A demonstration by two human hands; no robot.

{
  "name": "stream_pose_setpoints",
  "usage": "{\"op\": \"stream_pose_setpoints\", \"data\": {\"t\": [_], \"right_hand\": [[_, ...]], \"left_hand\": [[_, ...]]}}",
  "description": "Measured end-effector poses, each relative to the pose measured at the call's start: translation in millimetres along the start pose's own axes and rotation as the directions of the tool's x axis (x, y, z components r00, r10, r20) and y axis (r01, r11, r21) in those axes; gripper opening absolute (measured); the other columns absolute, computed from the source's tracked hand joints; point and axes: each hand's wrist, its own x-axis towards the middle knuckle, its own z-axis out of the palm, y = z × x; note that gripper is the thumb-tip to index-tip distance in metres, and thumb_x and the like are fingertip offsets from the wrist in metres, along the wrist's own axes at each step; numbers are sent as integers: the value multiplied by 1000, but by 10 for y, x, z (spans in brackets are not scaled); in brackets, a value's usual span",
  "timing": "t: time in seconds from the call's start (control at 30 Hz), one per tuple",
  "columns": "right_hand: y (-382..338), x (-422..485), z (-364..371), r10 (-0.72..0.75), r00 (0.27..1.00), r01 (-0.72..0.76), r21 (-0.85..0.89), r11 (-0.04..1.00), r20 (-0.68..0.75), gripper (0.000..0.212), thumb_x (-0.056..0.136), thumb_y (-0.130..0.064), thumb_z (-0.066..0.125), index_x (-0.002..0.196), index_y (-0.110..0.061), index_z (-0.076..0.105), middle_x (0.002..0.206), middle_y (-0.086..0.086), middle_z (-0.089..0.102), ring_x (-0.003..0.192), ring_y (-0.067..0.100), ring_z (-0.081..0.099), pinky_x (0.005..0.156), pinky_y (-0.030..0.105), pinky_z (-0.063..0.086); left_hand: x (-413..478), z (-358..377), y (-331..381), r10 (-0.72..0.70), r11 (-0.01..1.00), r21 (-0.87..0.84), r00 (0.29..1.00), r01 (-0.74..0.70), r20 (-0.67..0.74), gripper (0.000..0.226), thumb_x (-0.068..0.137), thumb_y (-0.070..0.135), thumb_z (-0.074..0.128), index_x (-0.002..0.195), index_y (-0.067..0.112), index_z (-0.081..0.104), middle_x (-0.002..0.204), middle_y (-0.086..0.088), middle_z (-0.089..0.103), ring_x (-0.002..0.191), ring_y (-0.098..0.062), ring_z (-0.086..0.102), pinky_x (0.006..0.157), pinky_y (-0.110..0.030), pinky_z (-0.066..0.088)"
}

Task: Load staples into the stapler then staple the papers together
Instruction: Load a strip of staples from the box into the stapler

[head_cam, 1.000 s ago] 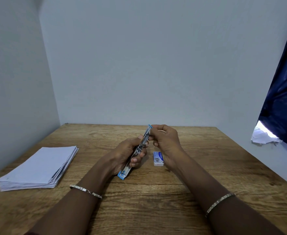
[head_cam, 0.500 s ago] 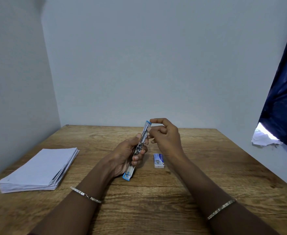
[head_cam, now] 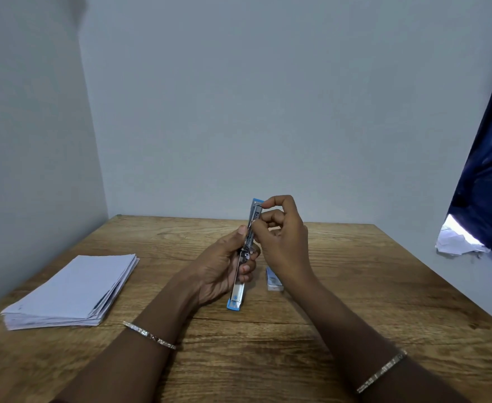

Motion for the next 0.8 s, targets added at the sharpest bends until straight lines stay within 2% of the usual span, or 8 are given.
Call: {"op": "stream_pose_setpoints", "data": {"t": [0.07,0.2,0.27,0.47,0.53,0.6,0.67,0.8], "right_hand": [[0,-11,7,-28,1000,28,-21,999,2,31,82,-7,68,104,-24,53,76,1,73,60,8,65,54,17,44],[4,8,-21,-44,998,45,-33,998,42,36,81,-10,72,108,-25,54,77,-3,73,68,4,68,55,13,45],[7,7,-29,-31,997,34,-39,999,69,38,79,-14,75,108,-27,54,80,-3,73,71,3,69,55,12,45],[20,-10,-3,-22,996,29,-82,996,85,45,78,-19,78,111,-32,51,89,-6,70,75,7,69,61,30,56],[40,-8,-8,-34,997,42,-122,992,68,42,79,-21,76,110,-33,50,85,-7,70,73,5,69,59,24,53],[67,-6,-18,-54,997,62,-171,983,56,38,82,-21,74,109,-33,50,83,-8,70,69,2,68,54,12,46],[97,-7,-33,-89,994,102,-240,965,66,32,85,-23,72,109,-32,52,81,-10,70,65,1,66,51,9,43],[147,6,-84,-173,971,231,-476,848,164,23,91,-39,61,113,-37,53,80,-13,67,66,7,65,60,27,51]], "left_hand": [[2,-11,-3,9,1000,1,1000,-9,-7,25,93,39,56,93,16,66,66,-5,56,42,-12,46,42,-22,38],[11,-43,-5,22,1000,6,1000,-22,-16,29,92,40,58,106,15,65,66,-5,57,43,-12,47,42,-23,39],[11,-66,1,31,999,19,999,-30,-19,31,94,41,57,109,17,71,66,-3,57,44,-11,47,43,-23,40],[8,-76,11,30,999,39,999,-30,-24,32,97,42,54,104,24,79,66,-3,59,46,-11,49,43,-24,42],[9,-53,16,34,998,49,999,-32,-32,31,95,42,55,97,25,80,66,-3,60,45,-11,49,43,-24,43],[5,-40,16,33,998,52,998,-30,-49,30,94,42,56,89,23,80,65,-5,61,44,-12,50,42,-24,43],[2,-41,10,28,998,52,997,-25,-71,31,96,40,55,88,21,77,65,-7,61,42,-12,49,41,-23,42],[4,-41,4,19,996,83,995,-11,-102,31,102,38,49,96,16,69,64,-7,61,40,-12,47,38,-22,41]]}}
